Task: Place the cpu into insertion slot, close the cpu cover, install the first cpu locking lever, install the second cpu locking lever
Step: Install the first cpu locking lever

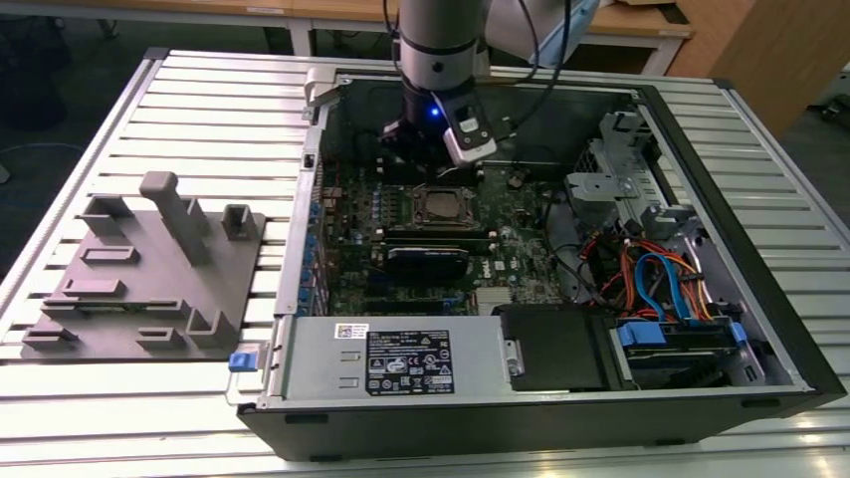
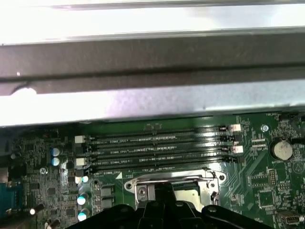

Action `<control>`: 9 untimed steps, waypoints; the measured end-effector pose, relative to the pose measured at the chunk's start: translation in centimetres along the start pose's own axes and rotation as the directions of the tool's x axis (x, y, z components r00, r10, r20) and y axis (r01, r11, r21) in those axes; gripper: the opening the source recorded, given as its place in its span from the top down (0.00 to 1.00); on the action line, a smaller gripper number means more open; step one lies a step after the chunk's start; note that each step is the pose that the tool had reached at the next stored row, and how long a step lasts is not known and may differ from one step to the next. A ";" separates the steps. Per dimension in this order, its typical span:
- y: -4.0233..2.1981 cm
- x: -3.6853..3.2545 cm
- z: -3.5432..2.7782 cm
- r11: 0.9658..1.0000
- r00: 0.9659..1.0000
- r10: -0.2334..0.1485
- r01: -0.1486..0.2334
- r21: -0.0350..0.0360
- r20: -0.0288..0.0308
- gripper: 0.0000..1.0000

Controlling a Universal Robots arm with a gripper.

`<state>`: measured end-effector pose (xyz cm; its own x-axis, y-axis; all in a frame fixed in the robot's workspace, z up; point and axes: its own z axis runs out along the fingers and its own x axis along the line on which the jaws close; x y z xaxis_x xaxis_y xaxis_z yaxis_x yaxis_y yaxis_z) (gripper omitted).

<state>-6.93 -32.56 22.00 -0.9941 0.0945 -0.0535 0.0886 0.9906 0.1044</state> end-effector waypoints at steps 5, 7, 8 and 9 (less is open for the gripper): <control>0.16 0.01 0.02 1.000 1.000 -0.003 0.003 0.000 0.000 0.90; 0.19 0.02 0.02 1.000 1.000 -0.015 0.015 -0.001 -0.002 0.90; 0.20 0.02 0.02 1.000 1.000 -0.029 0.029 -0.002 -0.003 0.90; 0.20 0.02 0.03 0.999 0.999 -0.046 0.046 -0.003 -0.005 0.90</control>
<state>-6.94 -32.36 21.99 -0.9974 0.0484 -0.0534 0.0426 0.9936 0.1044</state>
